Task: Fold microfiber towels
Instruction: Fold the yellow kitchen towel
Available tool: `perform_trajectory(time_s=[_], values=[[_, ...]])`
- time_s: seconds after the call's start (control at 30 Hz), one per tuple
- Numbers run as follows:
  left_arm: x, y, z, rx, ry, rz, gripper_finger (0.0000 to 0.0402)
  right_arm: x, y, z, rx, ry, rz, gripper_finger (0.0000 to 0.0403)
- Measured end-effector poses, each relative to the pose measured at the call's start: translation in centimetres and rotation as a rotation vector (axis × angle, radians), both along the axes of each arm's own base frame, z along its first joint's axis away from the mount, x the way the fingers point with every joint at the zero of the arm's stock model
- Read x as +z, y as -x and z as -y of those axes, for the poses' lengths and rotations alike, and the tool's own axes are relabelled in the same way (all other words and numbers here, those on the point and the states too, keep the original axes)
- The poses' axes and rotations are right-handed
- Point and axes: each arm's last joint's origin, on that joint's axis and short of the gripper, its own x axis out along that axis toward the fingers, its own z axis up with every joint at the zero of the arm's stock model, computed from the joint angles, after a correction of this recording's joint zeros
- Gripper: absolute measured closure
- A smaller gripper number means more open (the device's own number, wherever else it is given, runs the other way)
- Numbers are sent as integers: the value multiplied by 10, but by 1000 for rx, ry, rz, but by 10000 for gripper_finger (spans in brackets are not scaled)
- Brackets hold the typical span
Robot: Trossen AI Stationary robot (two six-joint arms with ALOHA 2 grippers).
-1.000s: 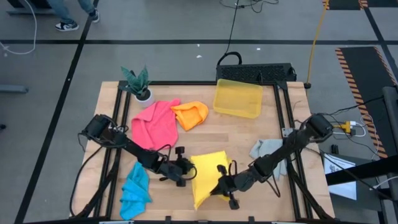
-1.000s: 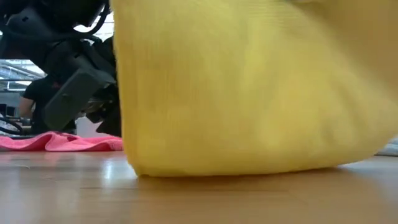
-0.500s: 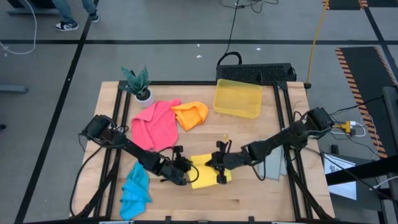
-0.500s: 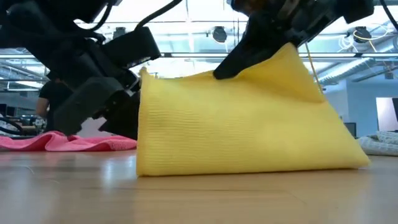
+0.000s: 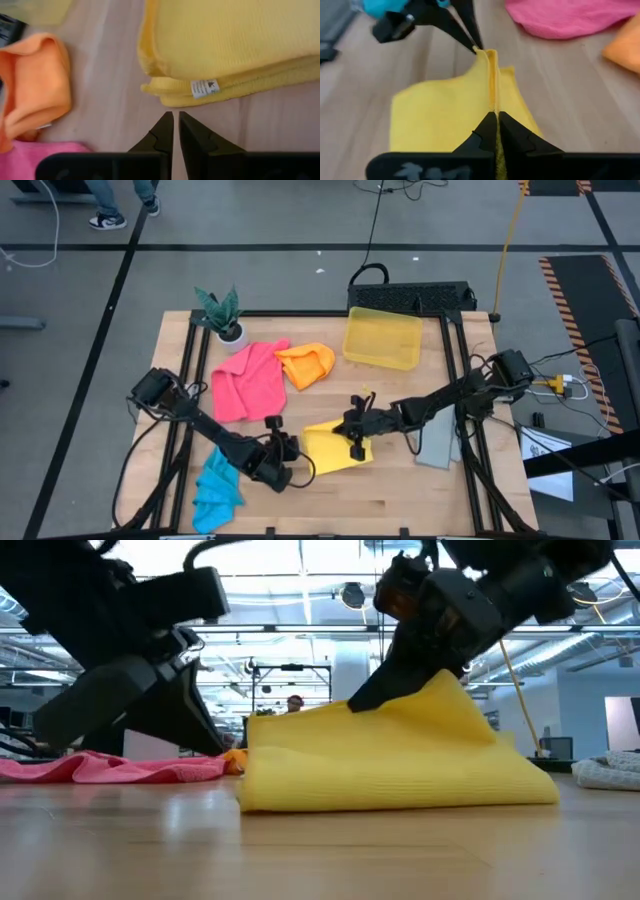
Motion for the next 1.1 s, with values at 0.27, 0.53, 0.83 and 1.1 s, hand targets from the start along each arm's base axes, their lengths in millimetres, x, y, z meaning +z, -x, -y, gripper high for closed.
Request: perform_trajectory(time_s=[0.27,0.53,0.83,1.1], values=[[2,-3,-1,15,-3,16,369,-5,3,11,21,-23,60,401],[2,-5,-6,43,11,28,369,-12,1,23,13,-3,25,401],[5,-10,4,-21,25,84,369,-35,-7,36,17,-18,-6,401],[15,-27,11,-139,122,195,369,-37,-7,41,1,-20,-13,401]])
